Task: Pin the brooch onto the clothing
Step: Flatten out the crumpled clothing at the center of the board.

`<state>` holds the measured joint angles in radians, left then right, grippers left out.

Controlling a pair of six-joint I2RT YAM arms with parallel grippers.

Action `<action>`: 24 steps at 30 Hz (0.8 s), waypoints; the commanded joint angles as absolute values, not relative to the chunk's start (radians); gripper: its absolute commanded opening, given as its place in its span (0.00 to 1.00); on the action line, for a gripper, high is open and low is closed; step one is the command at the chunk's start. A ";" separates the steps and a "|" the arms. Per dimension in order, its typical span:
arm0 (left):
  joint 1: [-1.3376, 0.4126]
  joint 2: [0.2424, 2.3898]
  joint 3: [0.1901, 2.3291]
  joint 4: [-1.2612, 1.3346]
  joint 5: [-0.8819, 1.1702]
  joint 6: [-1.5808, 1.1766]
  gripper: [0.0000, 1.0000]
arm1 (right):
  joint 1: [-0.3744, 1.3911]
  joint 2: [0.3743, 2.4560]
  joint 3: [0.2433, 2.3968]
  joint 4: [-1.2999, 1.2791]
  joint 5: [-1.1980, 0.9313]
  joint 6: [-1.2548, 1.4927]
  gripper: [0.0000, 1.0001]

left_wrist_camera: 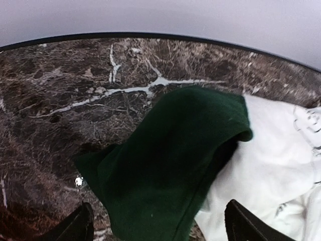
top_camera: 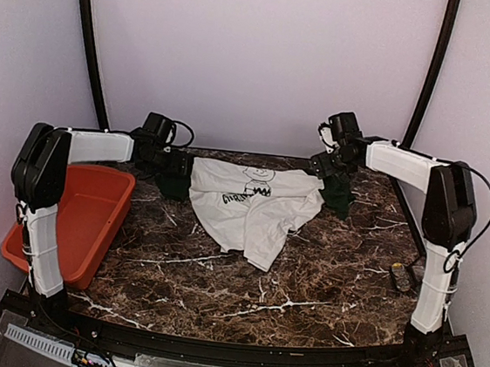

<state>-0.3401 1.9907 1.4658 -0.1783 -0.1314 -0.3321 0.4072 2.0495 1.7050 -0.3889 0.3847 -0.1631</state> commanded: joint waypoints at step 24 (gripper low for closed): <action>-0.721 1.822 1.140 -0.239 0.012 -0.580 0.99 | 0.817 1.841 1.182 -0.324 0.059 0.272 0.93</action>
